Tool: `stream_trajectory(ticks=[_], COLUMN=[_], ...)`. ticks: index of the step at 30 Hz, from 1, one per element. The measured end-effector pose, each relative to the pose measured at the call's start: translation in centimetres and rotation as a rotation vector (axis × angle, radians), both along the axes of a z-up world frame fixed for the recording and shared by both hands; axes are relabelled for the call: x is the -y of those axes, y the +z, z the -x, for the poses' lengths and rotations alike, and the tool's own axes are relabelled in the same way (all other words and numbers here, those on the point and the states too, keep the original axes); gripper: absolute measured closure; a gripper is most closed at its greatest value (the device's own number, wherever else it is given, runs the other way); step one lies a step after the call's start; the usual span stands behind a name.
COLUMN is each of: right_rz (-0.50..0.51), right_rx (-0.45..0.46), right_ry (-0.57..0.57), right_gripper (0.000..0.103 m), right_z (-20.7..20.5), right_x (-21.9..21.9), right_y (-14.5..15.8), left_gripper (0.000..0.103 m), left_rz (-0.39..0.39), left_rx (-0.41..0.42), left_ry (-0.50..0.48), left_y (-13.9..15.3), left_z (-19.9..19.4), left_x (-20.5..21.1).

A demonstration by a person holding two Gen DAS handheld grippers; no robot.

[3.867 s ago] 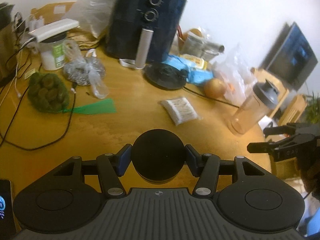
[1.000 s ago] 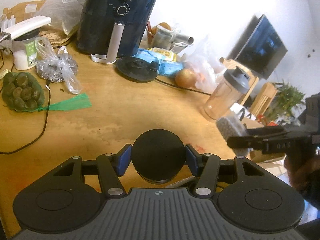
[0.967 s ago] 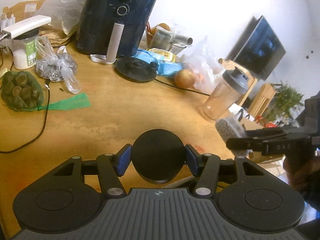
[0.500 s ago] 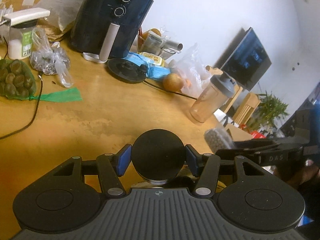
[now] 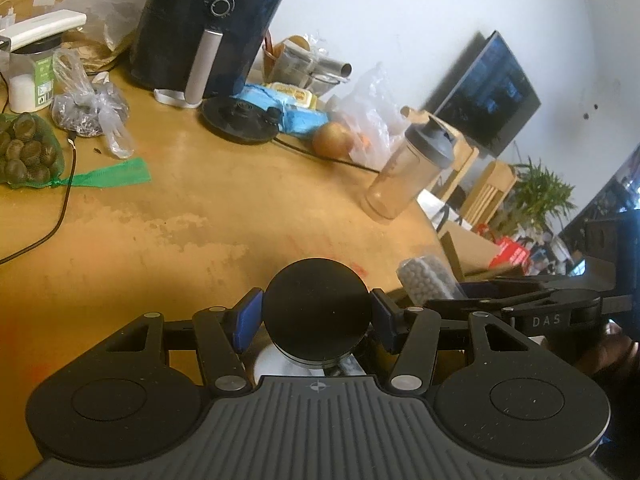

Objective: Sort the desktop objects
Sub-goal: 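Carry the swab bag to the box with the right tool while the left carries the black roll, then open the left tool over the box to drop the black roll while the right tool drops the swab bag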

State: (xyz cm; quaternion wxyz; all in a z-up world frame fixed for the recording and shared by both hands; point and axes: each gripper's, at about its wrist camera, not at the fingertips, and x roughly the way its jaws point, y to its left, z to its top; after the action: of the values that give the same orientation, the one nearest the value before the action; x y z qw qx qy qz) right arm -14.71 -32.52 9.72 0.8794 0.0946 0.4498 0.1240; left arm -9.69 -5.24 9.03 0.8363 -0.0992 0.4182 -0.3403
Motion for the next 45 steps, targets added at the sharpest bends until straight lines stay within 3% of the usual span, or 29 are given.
stream_trajectory(ticks=[17,24,39,45], right_rz=[-0.045,0.001,0.071,0.062], right_rx=[-0.073,-0.105,-0.138,-0.139], right_ry=[0.056,0.085,0.183,0.232], right_gripper=[0.028,0.028,0.028,0.028], right_z=[1.2,1.5,1.3,0.9], right_x=[1.0,1.6,3.4,2.8], right_y=[0.6,0.6,0.8,0.8], left_gripper=[0.047,0.047,0.047,0.047], left_rz=[-0.114,-0.205,-0.413,-0.425], left_rx=[-0.097,-0.129,-0.121,-0.13], left_ry=[0.008,0.024,0.063,0.068], left_y=[1.5,1.7,2.0,2.1], left_z=[1.9,2.7,3.5,3.6], left_x=[2.3,3.5,7.0,7.6])
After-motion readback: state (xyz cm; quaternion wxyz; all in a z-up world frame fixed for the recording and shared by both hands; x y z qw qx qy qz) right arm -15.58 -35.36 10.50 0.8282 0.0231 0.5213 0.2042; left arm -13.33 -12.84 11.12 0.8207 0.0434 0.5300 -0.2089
